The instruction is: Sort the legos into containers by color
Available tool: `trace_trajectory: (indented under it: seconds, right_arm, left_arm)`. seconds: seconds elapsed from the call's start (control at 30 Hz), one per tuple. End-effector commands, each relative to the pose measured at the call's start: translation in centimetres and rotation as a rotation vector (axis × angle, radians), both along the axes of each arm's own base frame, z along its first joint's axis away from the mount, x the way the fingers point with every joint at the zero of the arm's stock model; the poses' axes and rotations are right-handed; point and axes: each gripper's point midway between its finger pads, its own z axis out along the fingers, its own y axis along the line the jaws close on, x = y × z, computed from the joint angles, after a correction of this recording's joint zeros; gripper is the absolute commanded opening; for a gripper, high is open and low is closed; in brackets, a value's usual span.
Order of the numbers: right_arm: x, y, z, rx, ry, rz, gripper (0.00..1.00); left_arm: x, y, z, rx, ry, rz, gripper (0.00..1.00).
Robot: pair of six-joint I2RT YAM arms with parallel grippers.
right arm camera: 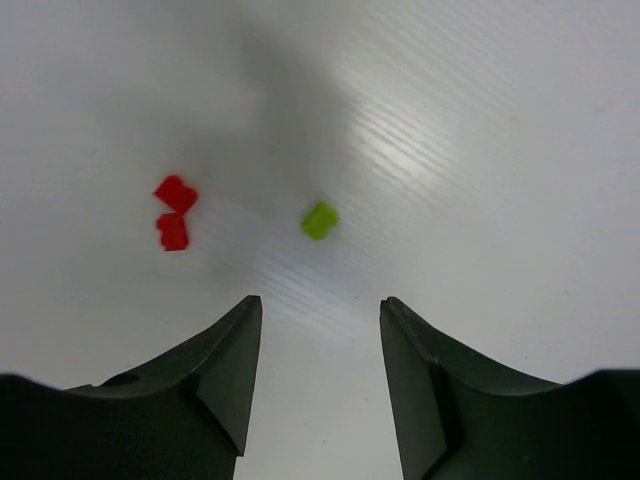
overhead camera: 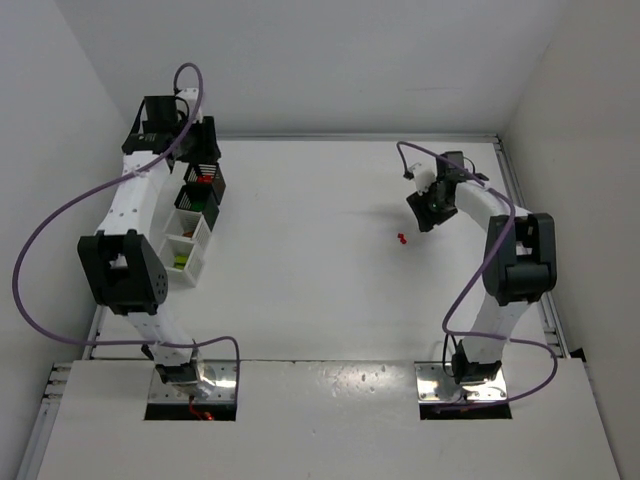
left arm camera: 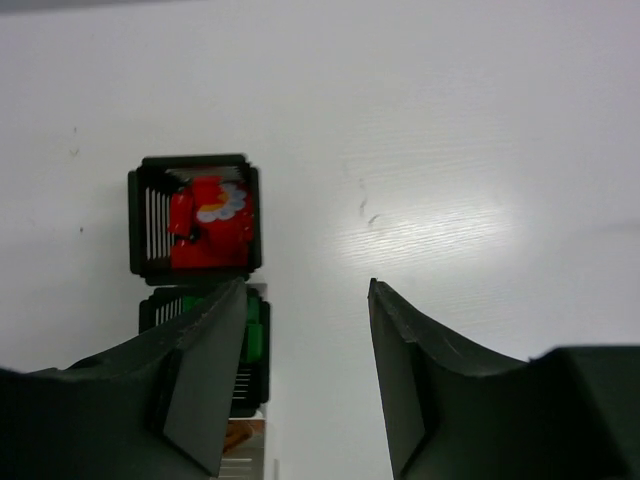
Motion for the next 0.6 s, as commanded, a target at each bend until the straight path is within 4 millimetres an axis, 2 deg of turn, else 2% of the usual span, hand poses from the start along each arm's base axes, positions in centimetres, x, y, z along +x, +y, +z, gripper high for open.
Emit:
trace_trajectory:
  seconds: [0.0,0.1,0.13,0.23,0.3,0.33,0.4,0.57]
  right_arm:
    - [2.3,-2.0,1.4,-0.054,-0.093,-0.095,0.51]
    - [2.1,-2.3,0.8,-0.047,-0.077,-0.121,0.51]
    - [2.3,-2.2,0.5,-0.039,-0.071,-0.117,0.51]
    - [2.3,-1.9,-0.5,-0.024,-0.043,-0.132,0.51]
    - [2.4,-1.8,-1.2,-0.013,-0.024,-0.158,0.51]
    - [2.7,-1.7,-0.9,-0.007,-0.033,-0.169,0.47]
    - [2.8,-1.8,-1.5,0.014,-0.015,-0.205,0.45]
    - [2.7,-1.5,-2.3,0.043,0.005,-0.248,0.41]
  left_arm:
    - [-0.9,-3.3,4.9,-0.005,-0.14,-0.101,0.58]
    - [-1.4,-3.3,4.2,-0.006,-0.123,-0.101,0.58]
    - [-1.5,-3.3,4.6,-0.006,-0.132,-0.101,0.58]
    - [-1.8,-3.4,3.7,-0.023,-0.107,-0.089,0.58]
    - [-1.9,-3.4,4.1,-0.023,-0.116,-0.089,0.58]
    - [-2.0,-3.4,3.8,-0.031,-0.105,-0.084,0.58]
    - [-2.0,-2.9,3.8,-0.03,-0.105,-0.073,0.58]
    - [-2.3,-1.9,2.8,-0.038,-0.081,-0.046,0.58]
